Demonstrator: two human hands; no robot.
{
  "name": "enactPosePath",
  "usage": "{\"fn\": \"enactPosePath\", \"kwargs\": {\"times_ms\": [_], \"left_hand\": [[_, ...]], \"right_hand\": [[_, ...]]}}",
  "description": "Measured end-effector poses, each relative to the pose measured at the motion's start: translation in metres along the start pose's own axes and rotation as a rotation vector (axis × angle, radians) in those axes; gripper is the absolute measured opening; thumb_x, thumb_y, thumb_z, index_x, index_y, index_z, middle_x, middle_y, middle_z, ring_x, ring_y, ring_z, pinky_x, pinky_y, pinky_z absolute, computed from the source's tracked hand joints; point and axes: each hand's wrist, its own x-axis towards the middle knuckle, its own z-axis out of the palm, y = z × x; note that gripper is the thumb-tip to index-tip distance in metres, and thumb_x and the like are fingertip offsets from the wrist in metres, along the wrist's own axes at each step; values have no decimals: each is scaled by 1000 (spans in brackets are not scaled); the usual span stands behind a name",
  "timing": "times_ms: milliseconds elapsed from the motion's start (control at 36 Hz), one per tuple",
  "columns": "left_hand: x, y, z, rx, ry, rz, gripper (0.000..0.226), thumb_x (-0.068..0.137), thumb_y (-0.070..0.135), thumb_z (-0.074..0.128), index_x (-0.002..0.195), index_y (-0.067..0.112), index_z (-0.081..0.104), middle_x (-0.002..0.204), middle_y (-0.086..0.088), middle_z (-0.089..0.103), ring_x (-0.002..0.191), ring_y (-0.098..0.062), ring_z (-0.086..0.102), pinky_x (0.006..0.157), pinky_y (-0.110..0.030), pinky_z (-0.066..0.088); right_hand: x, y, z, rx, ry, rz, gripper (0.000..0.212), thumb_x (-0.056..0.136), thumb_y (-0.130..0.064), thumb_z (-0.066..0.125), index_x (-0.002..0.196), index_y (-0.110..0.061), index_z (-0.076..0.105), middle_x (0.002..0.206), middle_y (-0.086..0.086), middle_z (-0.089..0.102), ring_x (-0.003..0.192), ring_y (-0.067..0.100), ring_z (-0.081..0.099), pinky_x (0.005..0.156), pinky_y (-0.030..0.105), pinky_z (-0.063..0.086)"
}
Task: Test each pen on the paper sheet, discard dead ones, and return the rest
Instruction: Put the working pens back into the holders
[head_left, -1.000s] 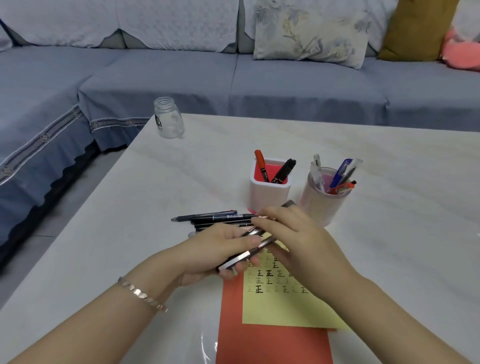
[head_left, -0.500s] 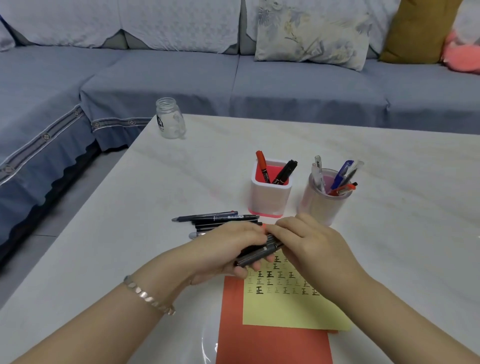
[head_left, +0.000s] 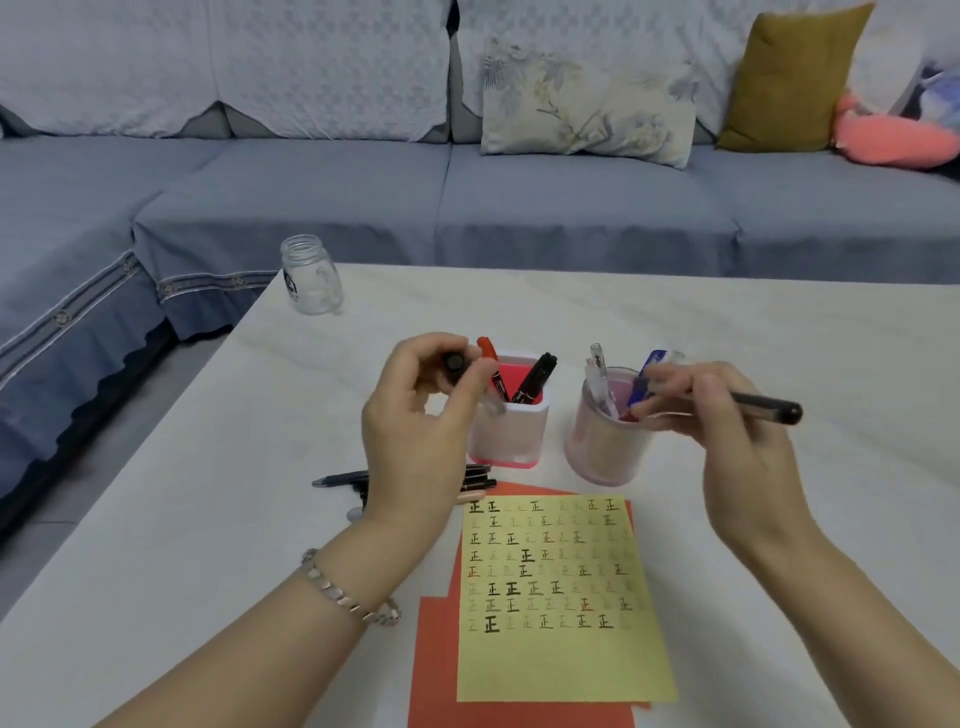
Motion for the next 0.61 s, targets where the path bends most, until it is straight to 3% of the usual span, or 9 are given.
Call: {"fn": "enactPosePath", "kwargs": {"times_ms": [56,111,194,278,361,472,556,611], "left_hand": [[4,-1,5,-2,9,78,26,79,10,69,85,33,59,82,17,65,79,0,60,75,-13,46],[8,-4,10,35,-8,101,23,79,17,66,87,37,58,90,11,66,84,-3,61,79,-17,47],[11,-14,19,136,-85,88,25,81,17,67,90,39,59,93,-3,63,85,-2,59,82,-17,47],[14,-23,22,271,-199,72,15,83,13,66,93,25,63,88,0,58,85,-4,53,77,-6,39],[24,-37,22,466,-380,58,6,87,17,62,93,14,62,81,7,52,80,-6,46,70,-7,34],[36,-63,22,670,-597,-80,9,89,20,59,94,13,58,90,-6,58,76,-8,45,63,-9,31],[41,-71,21,624,-611,-204,22,88,22,61,110,18,56,104,-8,59,91,-18,52,76,-22,37],[40,-73,19,656,-638,-187,31,87,24,62,118,22,56,111,-6,57,104,-21,49,88,-28,38]], "right_hand": [[8,-4,1,-27,63,17,28,72,-48,40,65,-31,60,91,4,64,77,24,64,78,43,52],[13,-5,2,-128,94,21,27,71,-48,38,65,-33,59,97,16,59,79,26,63,75,40,51],[18,-3,5,-271,64,0,8,84,-34,47,77,-33,52,100,9,56,80,19,62,71,29,48],[20,7,6,-434,17,-26,7,91,-15,51,91,-21,48,100,4,53,82,14,57,74,32,49],[21,16,6,-540,-18,7,7,93,-20,47,96,-16,50,102,4,50,86,19,53,76,31,44],[26,26,8,-637,-66,51,20,96,-23,38,95,-9,54,102,8,48,80,18,44,65,23,26],[29,31,9,-715,-11,52,17,96,-24,42,99,-11,53,100,0,51,80,19,48,66,31,34],[32,36,10,-843,-13,19,19,96,-27,43,97,-12,55,97,0,54,84,23,52,65,35,41]]}}
